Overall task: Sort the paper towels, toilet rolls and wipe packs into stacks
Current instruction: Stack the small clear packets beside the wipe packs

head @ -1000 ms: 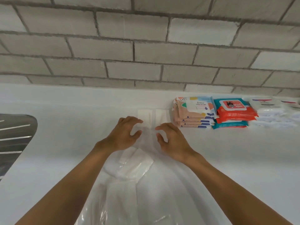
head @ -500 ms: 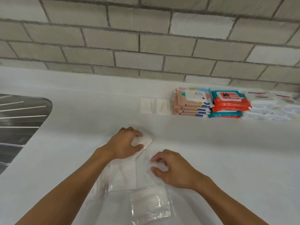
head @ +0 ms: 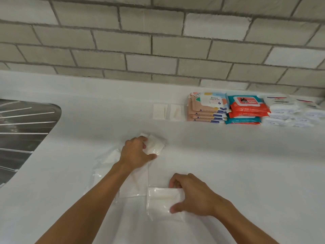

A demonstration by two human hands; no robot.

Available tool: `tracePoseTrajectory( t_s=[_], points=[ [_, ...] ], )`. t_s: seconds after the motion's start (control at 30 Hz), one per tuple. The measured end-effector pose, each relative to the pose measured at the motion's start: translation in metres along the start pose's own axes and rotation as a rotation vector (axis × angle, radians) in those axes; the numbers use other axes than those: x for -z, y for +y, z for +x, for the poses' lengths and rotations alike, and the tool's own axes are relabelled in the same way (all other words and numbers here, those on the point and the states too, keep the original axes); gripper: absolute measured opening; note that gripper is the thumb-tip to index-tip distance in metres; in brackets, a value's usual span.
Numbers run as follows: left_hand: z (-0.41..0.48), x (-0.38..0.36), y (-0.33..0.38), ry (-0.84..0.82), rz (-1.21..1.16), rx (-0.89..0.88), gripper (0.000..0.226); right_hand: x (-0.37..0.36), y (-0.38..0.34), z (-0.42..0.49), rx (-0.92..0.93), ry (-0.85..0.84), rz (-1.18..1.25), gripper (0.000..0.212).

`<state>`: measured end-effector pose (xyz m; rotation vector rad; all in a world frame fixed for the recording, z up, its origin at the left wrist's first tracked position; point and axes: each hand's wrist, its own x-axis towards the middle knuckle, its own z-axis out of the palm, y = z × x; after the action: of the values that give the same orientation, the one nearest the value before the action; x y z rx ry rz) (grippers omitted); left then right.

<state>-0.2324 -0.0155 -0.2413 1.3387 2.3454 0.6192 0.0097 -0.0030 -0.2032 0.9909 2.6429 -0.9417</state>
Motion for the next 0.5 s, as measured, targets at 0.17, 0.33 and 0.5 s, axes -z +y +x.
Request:
tracePoseTrajectory(
  t_s=[0.17,0.33,0.5],
  points=[
    [0.002,0.003,-0.002,-0.005,0.133,0.082,0.084,0.009,0.01,0.0,-0.087,0.154,0.292,0.029],
    [0.002,0.006,0.003,0.021,-0.071,0.083,0.059,0.019,0.017,-0.006,-0.129,0.276,0.726,0.04],
    [0.001,0.018,0.014,0.1,-0.258,0.07,0.027,0.026,0.016,-0.005,-0.124,0.516,0.973,0.017]
  ],
)
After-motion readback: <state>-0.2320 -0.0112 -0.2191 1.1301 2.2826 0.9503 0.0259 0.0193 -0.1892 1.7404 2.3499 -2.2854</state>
